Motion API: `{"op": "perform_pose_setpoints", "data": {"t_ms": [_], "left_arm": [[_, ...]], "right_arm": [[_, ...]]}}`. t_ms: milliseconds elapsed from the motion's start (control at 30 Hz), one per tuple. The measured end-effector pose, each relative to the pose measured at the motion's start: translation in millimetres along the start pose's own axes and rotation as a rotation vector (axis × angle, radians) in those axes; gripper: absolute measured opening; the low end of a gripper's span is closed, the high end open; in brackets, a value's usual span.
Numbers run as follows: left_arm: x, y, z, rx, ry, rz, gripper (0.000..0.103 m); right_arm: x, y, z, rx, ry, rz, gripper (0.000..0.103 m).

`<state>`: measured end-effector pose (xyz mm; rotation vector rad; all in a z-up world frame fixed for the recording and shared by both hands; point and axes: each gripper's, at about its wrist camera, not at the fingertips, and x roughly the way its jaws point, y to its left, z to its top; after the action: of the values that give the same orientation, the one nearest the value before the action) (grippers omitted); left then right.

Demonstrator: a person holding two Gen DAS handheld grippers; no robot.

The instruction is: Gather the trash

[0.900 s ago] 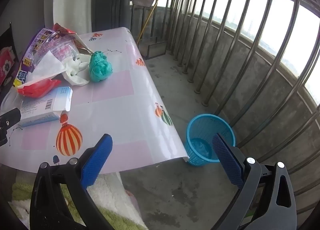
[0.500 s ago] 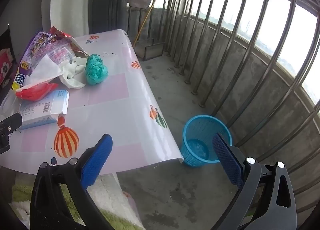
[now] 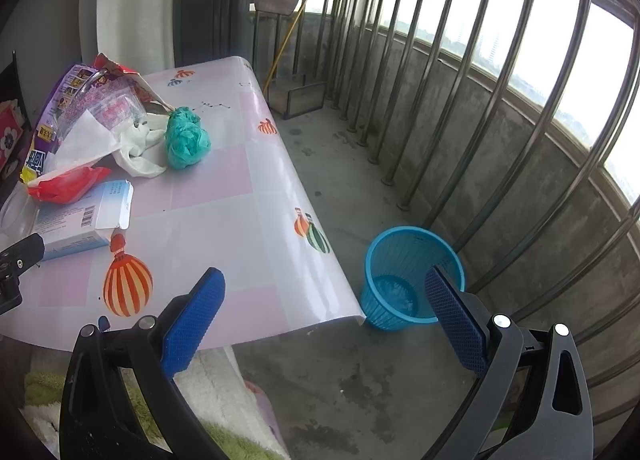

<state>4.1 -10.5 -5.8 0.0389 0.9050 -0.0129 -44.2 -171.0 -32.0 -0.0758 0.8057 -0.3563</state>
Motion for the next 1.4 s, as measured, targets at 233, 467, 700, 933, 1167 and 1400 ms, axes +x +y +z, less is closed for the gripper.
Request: {"op": "perform_pose_setpoints", "data": {"t_ms": [233, 467, 700, 933, 1167, 1400], "left_arm": [[0, 1, 1, 0.000, 0.000, 0.002, 0.099], [0, 3, 3, 0.000, -0.002, 0.011, 0.099], [-1, 4, 3, -0.001, -0.004, 0.017, 0.099], [-1, 4, 3, -0.001, -0.004, 0.017, 0.099], [-1, 4, 3, -0.001, -0.003, 0.018, 0.099], [0, 7, -1, -0.005, 0.000, 0.023, 0.099]], "right_arm": [[0, 1, 0, 0.001, -0.001, -0.001, 0.095], [0, 3, 1, 0.000, 0.000, -0.002, 0.095], [-1, 8, 3, -0.006, 0.000, -0.001, 0.095], [-1, 8, 3, -0.005, 0.001, -0.001, 0.095], [0, 10, 3, -0.006, 0.000, -0.002, 0.095], [0, 10, 3, -0.005, 0.000, -0.001, 0.095]]}}
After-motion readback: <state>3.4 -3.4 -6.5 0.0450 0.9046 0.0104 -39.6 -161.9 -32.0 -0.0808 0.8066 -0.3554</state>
